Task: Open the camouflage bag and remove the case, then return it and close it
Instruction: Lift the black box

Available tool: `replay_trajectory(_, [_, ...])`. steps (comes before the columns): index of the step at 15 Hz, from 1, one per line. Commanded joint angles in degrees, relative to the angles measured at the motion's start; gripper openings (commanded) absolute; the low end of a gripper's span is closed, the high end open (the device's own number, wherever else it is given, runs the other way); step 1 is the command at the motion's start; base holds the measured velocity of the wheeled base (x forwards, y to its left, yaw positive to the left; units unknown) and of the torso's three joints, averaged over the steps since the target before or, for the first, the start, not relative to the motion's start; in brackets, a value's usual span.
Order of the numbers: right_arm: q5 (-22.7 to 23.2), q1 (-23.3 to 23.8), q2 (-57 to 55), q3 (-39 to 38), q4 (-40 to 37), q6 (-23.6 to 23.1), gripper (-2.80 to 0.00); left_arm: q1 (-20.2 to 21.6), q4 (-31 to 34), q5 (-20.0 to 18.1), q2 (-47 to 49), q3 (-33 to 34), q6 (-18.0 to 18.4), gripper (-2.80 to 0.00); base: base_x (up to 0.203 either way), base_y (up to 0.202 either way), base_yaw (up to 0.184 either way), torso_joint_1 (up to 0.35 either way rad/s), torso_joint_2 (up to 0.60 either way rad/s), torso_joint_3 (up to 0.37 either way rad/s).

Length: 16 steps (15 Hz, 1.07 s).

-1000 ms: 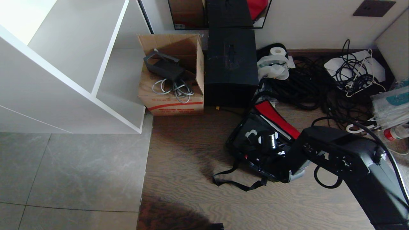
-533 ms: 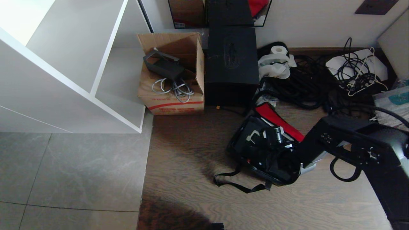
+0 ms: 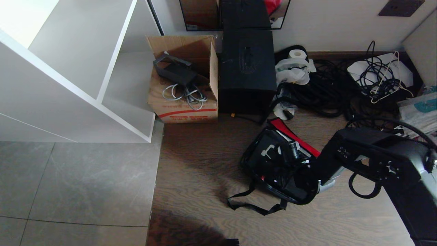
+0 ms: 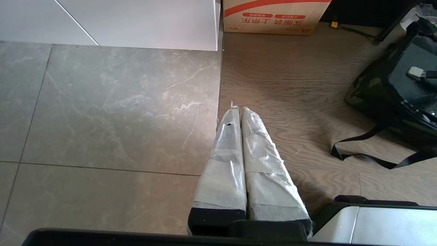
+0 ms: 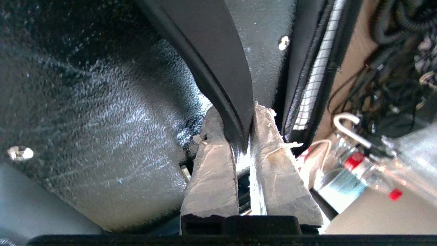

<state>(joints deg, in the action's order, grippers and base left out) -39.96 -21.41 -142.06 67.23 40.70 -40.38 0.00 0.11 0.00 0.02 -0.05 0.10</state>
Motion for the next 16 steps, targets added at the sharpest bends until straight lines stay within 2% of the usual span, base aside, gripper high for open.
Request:
replay_trajectory(1, [0.0,0.1,-3.8,0.2,0.2,0.5,-2.80,0.0,0.0,0.0,0.0,0.0,0.0,-2.80,0.000,0.000,0.000,0.000,0.00,0.000])
replay_trajectory(4, [0.7,0.1,-5.4,2.0,0.3,1.1,-2.80,0.0,0.0,0.0,0.0,0.0,0.0,-2.80,0.000,0.000,0.000,0.000,0.00,0.000])
replay_trajectory(5, [2.3,0.1,-5.4,2.4,0.2,1.0,0.00,0.0,0.0,0.0,0.0,0.0,0.0,-2.80,0.000,0.000,0.000,0.000,0.00,0.000])
replay_trajectory(9, [2.2,0.1,-5.6,4.0,1.6,0.8,0.00,0.0,0.0,0.0,0.0,0.0,0.0,-2.80,0.000,0.000,0.000,0.000,0.00,0.000])
replay_trajectory(16, [-4.8,1.4,-4.8,8.9,3.1,0.7,0.00,0.0,0.0,0.0,0.0,0.0,0.0,-2.80,0.000,0.000,0.000,0.000,0.00,0.000])
